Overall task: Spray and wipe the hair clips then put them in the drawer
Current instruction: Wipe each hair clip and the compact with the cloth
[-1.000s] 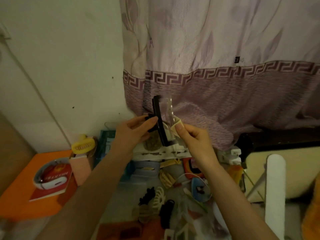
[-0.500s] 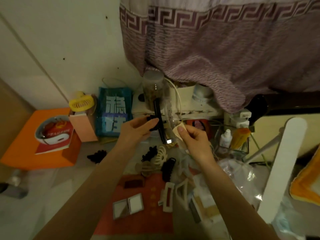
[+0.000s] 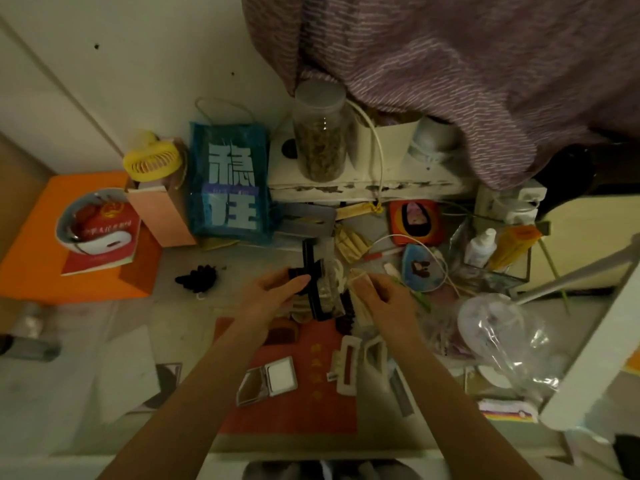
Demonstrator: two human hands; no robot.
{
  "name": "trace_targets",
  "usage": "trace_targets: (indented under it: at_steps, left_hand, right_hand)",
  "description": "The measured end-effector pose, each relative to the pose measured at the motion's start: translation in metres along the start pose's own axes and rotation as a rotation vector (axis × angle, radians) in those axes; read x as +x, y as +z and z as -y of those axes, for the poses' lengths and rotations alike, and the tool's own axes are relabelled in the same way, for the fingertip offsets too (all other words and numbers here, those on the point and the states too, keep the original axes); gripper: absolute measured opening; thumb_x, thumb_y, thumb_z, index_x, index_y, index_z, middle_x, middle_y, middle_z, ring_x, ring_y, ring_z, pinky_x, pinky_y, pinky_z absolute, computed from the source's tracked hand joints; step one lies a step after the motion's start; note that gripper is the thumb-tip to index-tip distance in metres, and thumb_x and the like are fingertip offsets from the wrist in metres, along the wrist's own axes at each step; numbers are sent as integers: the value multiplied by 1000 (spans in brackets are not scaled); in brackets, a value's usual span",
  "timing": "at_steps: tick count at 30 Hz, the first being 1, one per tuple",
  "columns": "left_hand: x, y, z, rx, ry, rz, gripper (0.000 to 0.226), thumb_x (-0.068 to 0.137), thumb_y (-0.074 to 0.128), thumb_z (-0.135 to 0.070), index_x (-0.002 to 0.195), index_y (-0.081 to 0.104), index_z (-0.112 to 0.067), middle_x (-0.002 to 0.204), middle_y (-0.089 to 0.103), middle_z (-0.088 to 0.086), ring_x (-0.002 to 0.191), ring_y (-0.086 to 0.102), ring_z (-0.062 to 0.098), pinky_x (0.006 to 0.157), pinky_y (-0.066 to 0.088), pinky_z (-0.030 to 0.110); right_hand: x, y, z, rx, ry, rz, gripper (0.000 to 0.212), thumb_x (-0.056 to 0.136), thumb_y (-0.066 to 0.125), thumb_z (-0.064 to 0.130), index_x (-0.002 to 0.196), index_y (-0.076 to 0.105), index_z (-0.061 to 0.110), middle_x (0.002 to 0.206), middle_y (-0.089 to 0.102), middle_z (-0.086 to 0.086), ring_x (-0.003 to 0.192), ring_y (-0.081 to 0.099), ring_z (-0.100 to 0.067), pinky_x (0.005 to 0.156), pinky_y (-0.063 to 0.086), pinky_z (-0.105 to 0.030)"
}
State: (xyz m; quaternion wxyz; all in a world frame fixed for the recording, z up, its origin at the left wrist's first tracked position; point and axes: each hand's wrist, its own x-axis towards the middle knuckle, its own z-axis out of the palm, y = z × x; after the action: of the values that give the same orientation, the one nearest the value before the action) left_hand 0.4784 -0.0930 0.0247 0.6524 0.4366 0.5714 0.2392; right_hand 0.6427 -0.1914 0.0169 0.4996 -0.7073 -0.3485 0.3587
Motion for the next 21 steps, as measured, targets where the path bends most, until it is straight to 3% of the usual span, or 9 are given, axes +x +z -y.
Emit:
trace_targets:
  at_steps: [2,6,9,12,17,19,21]
  left_hand:
    - [8,-7,9,-11,-37,-5,43,78,76,-21,117,66,-8,108,71,9,100,68,22,91,54,43]
    - [31,-22,23,0,-55,-44,49,76,78,-23,121,64,-9,108,71,5,91,68,12,62,54,14]
    - [53,-34,28,20,-94,-39,49,77,77,-23,122,63,-10,113,69,5,102,65,14,75,52,17]
    - [74,-47,31,51,-129,-39,46,78,77,-24,120,65,-11,115,68,5,108,62,16,85,49,23]
    - [112,-68,34,29,-150,-98,33,76,78,-22,107,68,-19,103,69,-4,103,62,12,83,48,24]
    - [127,-74,32,21,-151,-126,34,77,77,-18,110,68,-14,104,68,-2,102,61,14,84,49,25]
    - [140,-81,31,28,-166,-88,46,79,76,-18,121,62,-8,118,64,4,108,59,16,92,48,29]
  right_hand:
    - [-1,8,-7,21,54,0,25,94,58,26,69,59,22,55,52,12,55,46,1,54,34,-15]
    - [3,24,-18,38,112,-13,21,92,61,22,81,65,5,66,59,-10,57,55,-5,55,43,-23]
    - [9,37,-24,0,171,-24,19,92,61,28,80,67,15,68,62,-6,61,57,-13,60,43,-32]
    - [17,51,-27,-30,210,-22,24,92,61,30,69,61,26,55,52,9,52,49,-2,53,38,-18]
    - [31,72,-30,-46,222,-49,30,93,60,25,69,60,7,58,46,-1,53,43,-7,51,31,-16]
    - [37,79,-30,-30,241,-60,28,92,61,24,67,60,11,56,47,4,50,43,-4,49,33,-15]
    - [42,85,-31,-11,260,-74,24,91,62,23,68,62,17,56,51,5,49,47,-1,47,37,-14]
